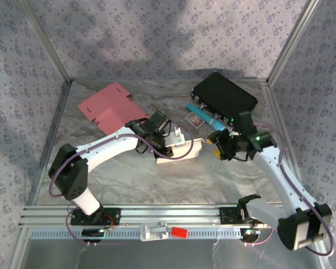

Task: Fold the paper box

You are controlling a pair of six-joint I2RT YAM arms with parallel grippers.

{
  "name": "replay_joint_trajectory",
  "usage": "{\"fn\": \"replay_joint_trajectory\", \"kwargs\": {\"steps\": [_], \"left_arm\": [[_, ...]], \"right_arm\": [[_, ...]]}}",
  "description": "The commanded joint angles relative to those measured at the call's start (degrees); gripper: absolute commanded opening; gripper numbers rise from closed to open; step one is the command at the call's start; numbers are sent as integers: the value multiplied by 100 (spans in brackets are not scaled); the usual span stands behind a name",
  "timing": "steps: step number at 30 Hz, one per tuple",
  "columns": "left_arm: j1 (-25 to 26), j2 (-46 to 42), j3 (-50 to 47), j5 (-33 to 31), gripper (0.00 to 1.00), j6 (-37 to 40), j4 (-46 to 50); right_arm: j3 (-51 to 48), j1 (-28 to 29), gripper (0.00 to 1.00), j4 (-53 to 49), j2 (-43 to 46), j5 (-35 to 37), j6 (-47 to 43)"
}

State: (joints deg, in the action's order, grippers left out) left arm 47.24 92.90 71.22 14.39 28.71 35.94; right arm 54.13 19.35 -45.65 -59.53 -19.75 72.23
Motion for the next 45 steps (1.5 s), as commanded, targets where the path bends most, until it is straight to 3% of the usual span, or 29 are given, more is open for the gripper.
{"fn": "replay_joint_trajectory", "kwargs": {"steps": [1,10,26,39,45], "left_arm": [[2,133,14,198,28,-120,398],[-15,208,111,160,29,-63,482],[-31,184,162,160,32,-99,439],[-31,45,138,105,34,-155,365],[-53,-29,94,128,35,-209,326]], "right_arm": [[-291,576,54,792,52,1346,1182],[-456,1015,52,1398,-389,1307,1549],[-810,1210,35,846,-854,1320,1473],[-184,1295,23,442,-1214,1276,1213],[-4,1338,26,164,-1331,1289,1068]]}}
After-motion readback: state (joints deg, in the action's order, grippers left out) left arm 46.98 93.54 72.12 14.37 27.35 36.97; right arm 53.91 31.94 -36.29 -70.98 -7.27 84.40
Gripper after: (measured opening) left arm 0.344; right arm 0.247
